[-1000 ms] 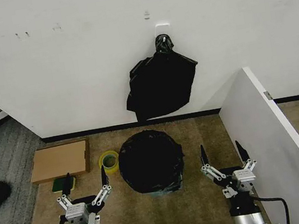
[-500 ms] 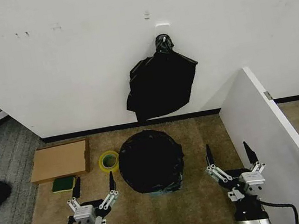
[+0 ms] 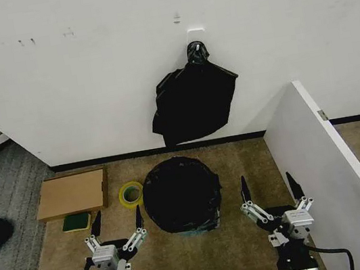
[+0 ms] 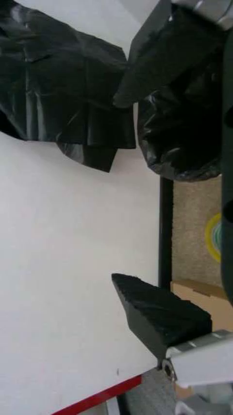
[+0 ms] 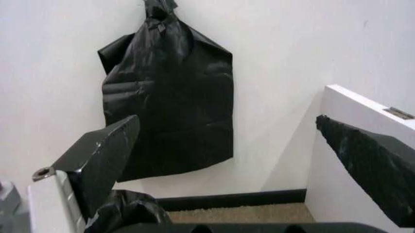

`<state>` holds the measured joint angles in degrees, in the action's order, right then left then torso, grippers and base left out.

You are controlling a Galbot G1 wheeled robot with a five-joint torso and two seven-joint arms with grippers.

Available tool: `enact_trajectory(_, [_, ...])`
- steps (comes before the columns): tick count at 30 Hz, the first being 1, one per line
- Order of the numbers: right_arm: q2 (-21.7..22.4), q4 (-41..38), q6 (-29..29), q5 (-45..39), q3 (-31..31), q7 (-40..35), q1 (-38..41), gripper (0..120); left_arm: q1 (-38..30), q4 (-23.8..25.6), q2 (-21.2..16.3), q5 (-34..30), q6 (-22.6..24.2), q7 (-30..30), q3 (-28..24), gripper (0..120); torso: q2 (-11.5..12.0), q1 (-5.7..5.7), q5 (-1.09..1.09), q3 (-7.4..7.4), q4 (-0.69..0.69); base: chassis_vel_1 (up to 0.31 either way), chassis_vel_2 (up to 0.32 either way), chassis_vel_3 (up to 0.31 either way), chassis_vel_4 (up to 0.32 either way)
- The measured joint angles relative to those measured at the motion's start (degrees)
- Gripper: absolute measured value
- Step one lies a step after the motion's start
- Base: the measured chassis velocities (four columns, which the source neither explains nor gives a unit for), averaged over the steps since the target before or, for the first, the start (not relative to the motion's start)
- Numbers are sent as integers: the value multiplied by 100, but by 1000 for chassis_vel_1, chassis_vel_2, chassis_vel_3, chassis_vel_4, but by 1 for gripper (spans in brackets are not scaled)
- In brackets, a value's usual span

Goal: Place the garbage bag over the trash bin.

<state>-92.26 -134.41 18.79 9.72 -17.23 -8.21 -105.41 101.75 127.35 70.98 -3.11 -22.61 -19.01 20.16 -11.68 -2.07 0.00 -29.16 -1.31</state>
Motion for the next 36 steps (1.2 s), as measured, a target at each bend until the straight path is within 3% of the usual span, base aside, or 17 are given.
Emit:
enact_trajectory(26, [10,-26,-17,86,169,-11,-74,100,-68,36,11,-10,22,-9,-19,100,0,0,0,0,0,0,0,0,0])
enact_trajectory(36, [13,135,311,429,255,43,-131,100,-97,60,-5,-136,-33,-54,140,100,0,0,-1,0,0,0,0,0,0])
